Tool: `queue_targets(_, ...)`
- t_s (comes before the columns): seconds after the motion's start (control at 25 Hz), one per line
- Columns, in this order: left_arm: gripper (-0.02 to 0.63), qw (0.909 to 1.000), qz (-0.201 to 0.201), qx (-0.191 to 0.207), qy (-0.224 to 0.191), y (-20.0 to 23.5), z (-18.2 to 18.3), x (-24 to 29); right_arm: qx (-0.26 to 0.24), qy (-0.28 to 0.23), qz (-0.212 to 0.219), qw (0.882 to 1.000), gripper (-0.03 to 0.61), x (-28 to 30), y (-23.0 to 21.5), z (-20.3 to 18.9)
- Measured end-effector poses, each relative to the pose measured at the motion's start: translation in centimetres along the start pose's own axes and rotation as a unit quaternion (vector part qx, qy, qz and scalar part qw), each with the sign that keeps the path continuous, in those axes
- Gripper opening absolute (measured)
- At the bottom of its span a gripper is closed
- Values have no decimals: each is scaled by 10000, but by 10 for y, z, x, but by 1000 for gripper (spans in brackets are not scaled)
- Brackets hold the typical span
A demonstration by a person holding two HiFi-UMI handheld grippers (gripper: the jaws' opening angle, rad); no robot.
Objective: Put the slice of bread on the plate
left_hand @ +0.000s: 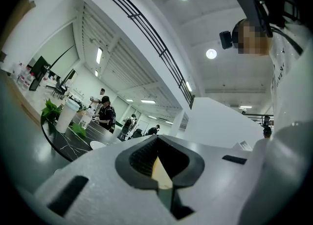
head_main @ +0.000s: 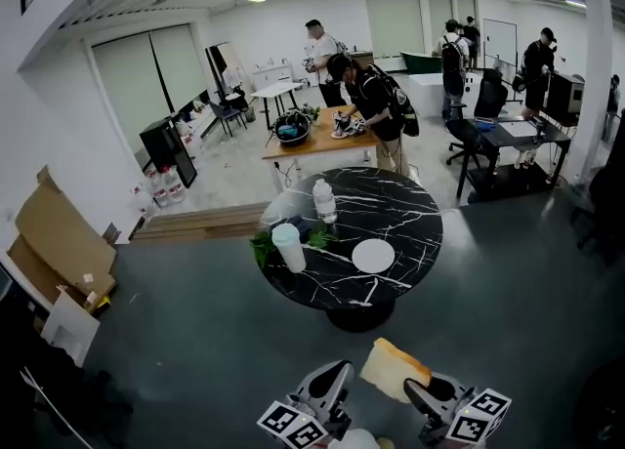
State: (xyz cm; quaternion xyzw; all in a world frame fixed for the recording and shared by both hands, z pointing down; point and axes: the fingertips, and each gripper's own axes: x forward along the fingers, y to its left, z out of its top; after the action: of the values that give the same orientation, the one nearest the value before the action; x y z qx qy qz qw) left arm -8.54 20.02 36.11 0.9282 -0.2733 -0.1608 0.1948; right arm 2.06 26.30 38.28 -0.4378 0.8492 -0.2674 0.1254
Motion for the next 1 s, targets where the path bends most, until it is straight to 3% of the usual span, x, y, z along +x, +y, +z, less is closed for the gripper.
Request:
queue_targets(0.32,8,9997,206,72,57,27,-15,16,86,16,40,10000,90,11,-25,6)
queue_targets(0.56,8,9998,83,-108,124,53,-23,52,165,112,-53,9998,91,34,-57,14)
queue_targets(1.0,8,9998,53,-116,148,133,-6,134,160,339,-52,9993,89,117,-125,57)
